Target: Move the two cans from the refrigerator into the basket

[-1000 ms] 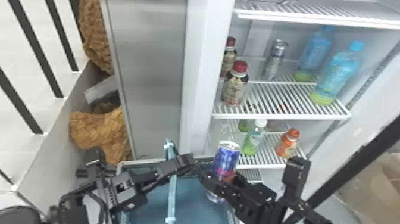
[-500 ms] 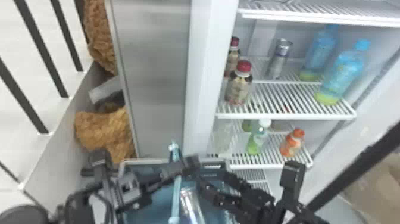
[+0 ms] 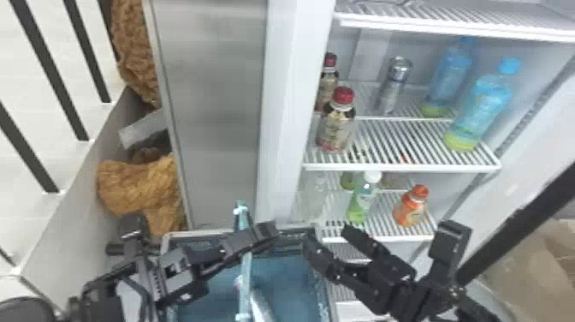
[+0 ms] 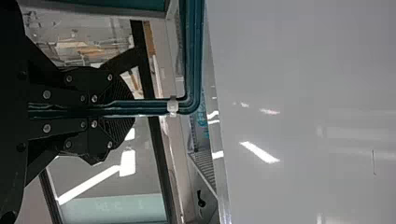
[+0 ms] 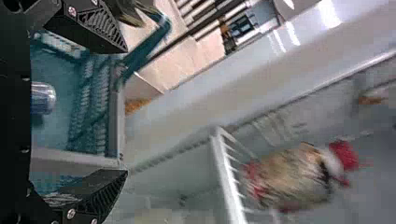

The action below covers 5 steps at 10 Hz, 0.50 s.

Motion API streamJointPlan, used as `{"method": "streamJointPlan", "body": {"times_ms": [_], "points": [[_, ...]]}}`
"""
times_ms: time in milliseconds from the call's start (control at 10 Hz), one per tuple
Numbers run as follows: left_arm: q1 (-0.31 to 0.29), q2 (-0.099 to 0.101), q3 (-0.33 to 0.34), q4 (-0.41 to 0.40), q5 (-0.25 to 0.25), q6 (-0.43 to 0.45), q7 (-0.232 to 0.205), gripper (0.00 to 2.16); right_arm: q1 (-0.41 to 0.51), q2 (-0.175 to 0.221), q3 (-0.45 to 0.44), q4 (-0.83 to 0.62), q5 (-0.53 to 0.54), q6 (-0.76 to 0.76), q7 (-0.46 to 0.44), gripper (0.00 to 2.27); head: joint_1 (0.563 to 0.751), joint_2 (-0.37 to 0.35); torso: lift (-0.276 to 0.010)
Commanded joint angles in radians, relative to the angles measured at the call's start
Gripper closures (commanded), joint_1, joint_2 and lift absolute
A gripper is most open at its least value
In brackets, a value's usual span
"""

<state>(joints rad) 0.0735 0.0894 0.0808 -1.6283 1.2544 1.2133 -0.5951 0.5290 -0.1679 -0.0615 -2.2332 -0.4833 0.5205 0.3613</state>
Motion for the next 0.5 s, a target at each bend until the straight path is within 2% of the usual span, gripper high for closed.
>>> {"method": "streamJointPlan", "body": {"times_ms": [0, 200, 400], "points": [[0.0, -0.002, 0.001, 0.0, 0.0, 0.002, 0.0, 1.19, 0.023, 0.021, -0.072, -0.038, 0.029, -0.02, -0.001, 0.13, 0.695, -0.184, -0.031], [-0.002, -0.002, -0.001, 0.0, 0.0, -0.001, 0.0, 1.19, 0.023, 0.036, -0.158, -0.058, 0.047, -0.062, -0.001, 0.13, 0.695, -0.237, -0.031], [-0.005, -0.003, -0.005, 0.0, 0.002, -0.006, 0.0, 1.19, 0.021, 0.054, -0.208, -0.068, 0.049, -0.145, -0.027, 0.13, 0.695, -0.303, -0.031]]}}
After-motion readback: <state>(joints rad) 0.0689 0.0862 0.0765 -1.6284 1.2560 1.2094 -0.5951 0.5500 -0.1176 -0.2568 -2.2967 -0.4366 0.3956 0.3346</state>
